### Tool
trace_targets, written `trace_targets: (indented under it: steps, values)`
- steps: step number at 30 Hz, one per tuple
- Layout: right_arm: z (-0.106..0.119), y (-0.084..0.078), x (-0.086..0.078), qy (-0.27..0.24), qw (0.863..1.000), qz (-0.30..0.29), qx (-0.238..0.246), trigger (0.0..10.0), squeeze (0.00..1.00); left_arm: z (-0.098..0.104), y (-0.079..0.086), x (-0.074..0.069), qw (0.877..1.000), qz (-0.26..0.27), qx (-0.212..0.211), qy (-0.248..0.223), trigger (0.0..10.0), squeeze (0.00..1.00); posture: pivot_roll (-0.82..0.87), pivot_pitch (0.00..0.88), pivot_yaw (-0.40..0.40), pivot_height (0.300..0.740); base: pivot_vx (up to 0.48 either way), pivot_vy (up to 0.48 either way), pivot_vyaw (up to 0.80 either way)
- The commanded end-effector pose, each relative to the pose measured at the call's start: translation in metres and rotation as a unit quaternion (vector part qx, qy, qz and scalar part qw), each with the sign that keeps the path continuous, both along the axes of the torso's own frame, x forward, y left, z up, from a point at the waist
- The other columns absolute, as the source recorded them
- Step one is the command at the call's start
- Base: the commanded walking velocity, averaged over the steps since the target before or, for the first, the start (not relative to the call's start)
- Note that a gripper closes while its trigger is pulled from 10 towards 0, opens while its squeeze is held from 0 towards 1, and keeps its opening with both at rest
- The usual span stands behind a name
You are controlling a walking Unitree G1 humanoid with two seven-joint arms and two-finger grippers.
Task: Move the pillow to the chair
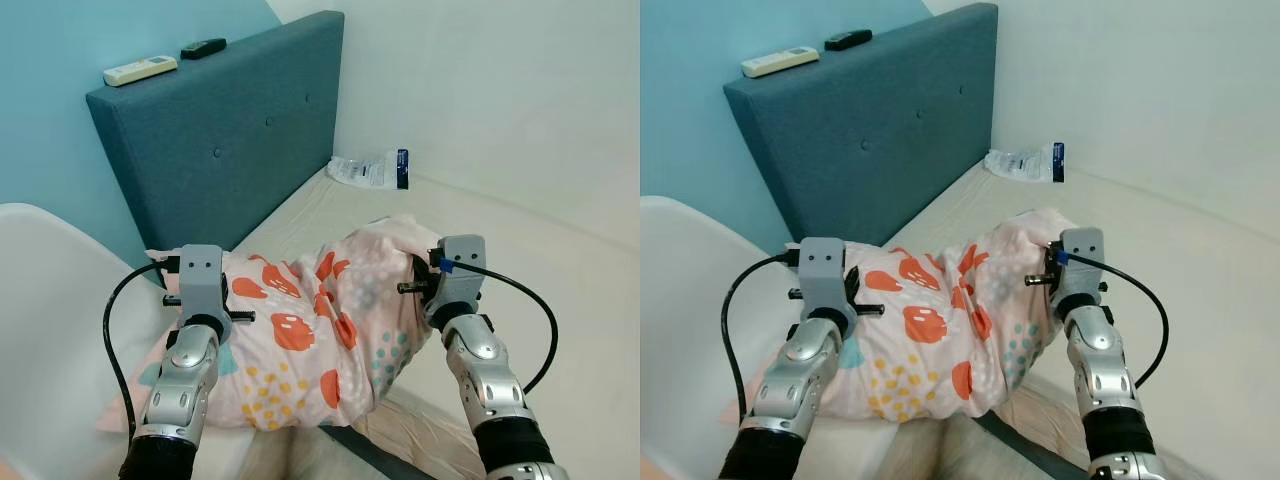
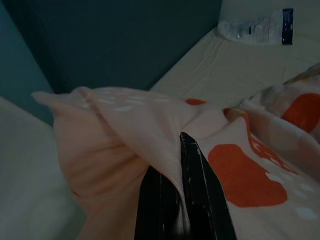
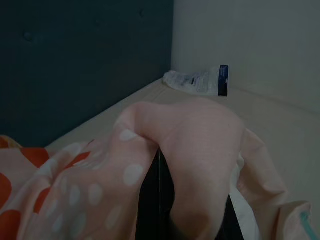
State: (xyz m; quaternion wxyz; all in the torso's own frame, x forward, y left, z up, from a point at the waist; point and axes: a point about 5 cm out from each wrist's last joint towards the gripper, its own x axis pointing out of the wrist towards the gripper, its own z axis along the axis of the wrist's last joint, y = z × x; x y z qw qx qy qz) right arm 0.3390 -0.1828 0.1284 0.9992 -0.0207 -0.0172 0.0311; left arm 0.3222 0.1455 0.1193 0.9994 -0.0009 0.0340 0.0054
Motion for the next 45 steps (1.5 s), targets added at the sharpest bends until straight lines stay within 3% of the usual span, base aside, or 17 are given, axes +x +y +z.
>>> trace_targets:
  steps: [1, 8, 16, 35, 45]
  values:
    - [0.004, 0.003, 0.003, -0.004, 1.000, 0.001, 0.015, 10.0, 0.00, 0.007, 0.001, 0.005, 1.000, -0.004, 0.009, -0.011, 10.0, 0.00, 0.00, 0.054, -0.008, 0.740, 0.000, 0.000, -0.80]
    - [-0.004, -0.005, -0.001, 0.009, 1.000, -0.015, 0.013, 10.0, 0.00, 0.004, 0.004, 0.007, 1.000, 0.016, 0.004, 0.000, 10.0, 0.00, 0.00, 0.046, -0.002, 0.740, 0.000, 0.000, -0.80]
    - [-0.010, -0.004, -0.003, 0.024, 0.999, -0.019, 0.019, 10.0, 0.00, 0.003, 0.001, 0.009, 1.000, 0.006, 0.005, 0.002, 10.0, 0.00, 0.00, 0.048, 0.007, 0.740, 0.000, 0.000, -0.08]
    - [-0.015, -0.007, -0.005, 0.042, 0.999, -0.021, 0.017, 10.0, 0.00, 0.001, 0.002, 0.010, 1.000, 0.007, 0.004, 0.007, 10.0, 0.00, 0.00, 0.064, 0.003, 0.740, 0.000, 0.000, -0.80]
    - [-0.024, -0.005, -0.007, 0.068, 0.997, -0.013, 0.029, 10.0, 0.00, 0.000, -0.001, 0.008, 1.000, -0.007, -0.003, 0.014, 10.0, 0.00, 0.01, 0.068, 0.005, 0.740, 0.000, 0.000, 0.00]
